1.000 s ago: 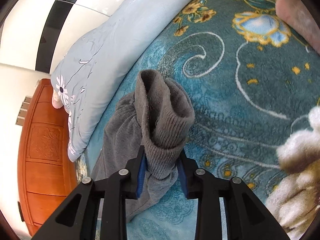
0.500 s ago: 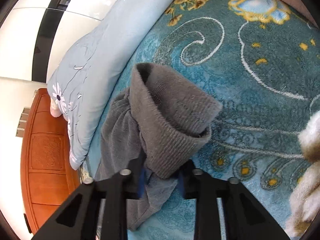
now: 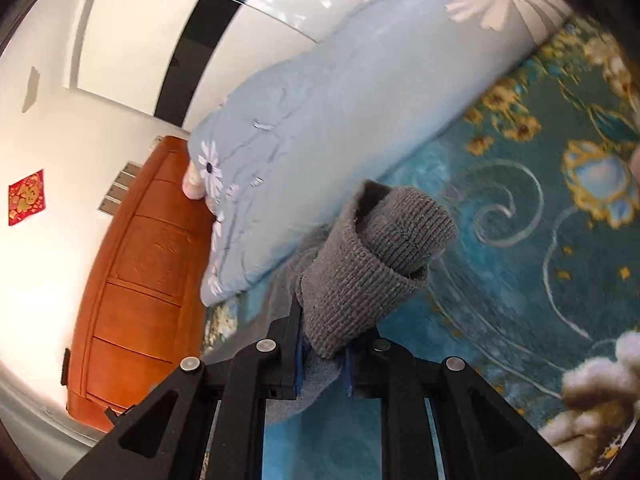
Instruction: Fold clothes
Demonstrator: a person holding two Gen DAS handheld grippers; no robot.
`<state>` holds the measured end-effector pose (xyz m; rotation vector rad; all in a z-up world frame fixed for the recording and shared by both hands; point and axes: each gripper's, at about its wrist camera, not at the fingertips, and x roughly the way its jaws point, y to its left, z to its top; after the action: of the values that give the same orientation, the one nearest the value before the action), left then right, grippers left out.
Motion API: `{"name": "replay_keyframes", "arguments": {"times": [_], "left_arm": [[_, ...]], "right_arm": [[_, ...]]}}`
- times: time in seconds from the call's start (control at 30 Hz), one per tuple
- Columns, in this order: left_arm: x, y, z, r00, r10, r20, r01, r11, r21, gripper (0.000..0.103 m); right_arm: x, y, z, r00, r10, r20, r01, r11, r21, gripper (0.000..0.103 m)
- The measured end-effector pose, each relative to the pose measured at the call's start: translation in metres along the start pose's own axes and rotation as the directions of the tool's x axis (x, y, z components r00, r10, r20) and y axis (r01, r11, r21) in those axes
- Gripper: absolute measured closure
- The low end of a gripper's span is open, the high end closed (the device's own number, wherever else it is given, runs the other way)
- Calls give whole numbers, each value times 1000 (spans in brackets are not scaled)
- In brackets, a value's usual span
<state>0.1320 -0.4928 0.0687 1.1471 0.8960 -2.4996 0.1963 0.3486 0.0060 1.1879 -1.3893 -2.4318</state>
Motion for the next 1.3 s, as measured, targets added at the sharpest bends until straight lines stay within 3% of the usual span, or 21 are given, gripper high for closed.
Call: {"name": "replay_keyframes", "arguments": {"times": [0.1, 0.23, 0.33, 0.43, 0.47, 0.53, 0.6, 0.63, 0.77, 0.9, 1.03, 1.13, 1.2, 1.27, 1.3], "left_arm": [[22, 40, -36, 994, 70, -82, -78, 992, -99, 90], [20, 50, -54, 992, 106, -71, -115, 984, -138, 90], [1, 20, -46, 996, 89, -15, -90, 994, -66, 90], [-30, -43, -41, 997, 48, 61, -55, 991, 123, 90], [-39, -66, -47, 996, 31, 79, -45, 981, 188, 90], [-53, -109, -66, 995, -3, 98, -28, 951, 307, 90], [-56, -146, -91, 997, -31, 76, -3, 915, 403, 90], [-54, -162, -106, 997, -46, 54, 18, 896, 443, 90], [-35, -218, -171, 995, -77, -60, 98, 812, 575, 90], [-8, -260, -226, 979, -59, -197, 176, 734, 655, 90], [8, -288, -262, 958, -41, -284, 233, 686, 690, 90], [9, -310, -285, 954, -11, -299, 250, 581, 774, 90], [16, -318, -297, 931, 36, -362, 291, 524, 801, 87], [24, -319, -306, 924, 80, -375, 291, 489, 822, 86], [27, -319, -308, 912, 89, -399, 310, 486, 817, 85]], "right_arm": [[15, -36, -24, 996, -40, -74, 47, 994, 102, 88], [16, -43, -35, 994, -62, -90, 72, 992, 106, 87], [16, -34, -33, 991, -82, -102, 89, 994, 64, 85], [16, -24, -33, 982, -145, -121, 148, 989, 17, 81], [17, -23, -34, 976, -176, -127, 178, 984, 5, 72], [14, -21, -39, 962, -234, -143, 234, 972, -15, 60], [6, -18, -45, 931, -334, -148, 332, 942, -37, 49], [1, -17, -48, 918, -367, -148, 364, 930, -47, 49], [-17, -5, -60, 903, -407, -140, 394, 912, -114, 49], [-28, 18, -73, 909, -398, -123, 359, 899, -251, 48], [-27, 32, -82, 916, -380, -131, 325, 892, -314, 48], [-23, 34, -86, 918, -366, -150, 307, 898, -315, 48], [-21, 35, -89, 920, -358, -163, 295, 902, -315, 48], [-19, 37, -91, 921, -350, -173, 284, 904, -319, 48], [-19, 39, -93, 922, -345, -177, 278, 905, -321, 48]]}}
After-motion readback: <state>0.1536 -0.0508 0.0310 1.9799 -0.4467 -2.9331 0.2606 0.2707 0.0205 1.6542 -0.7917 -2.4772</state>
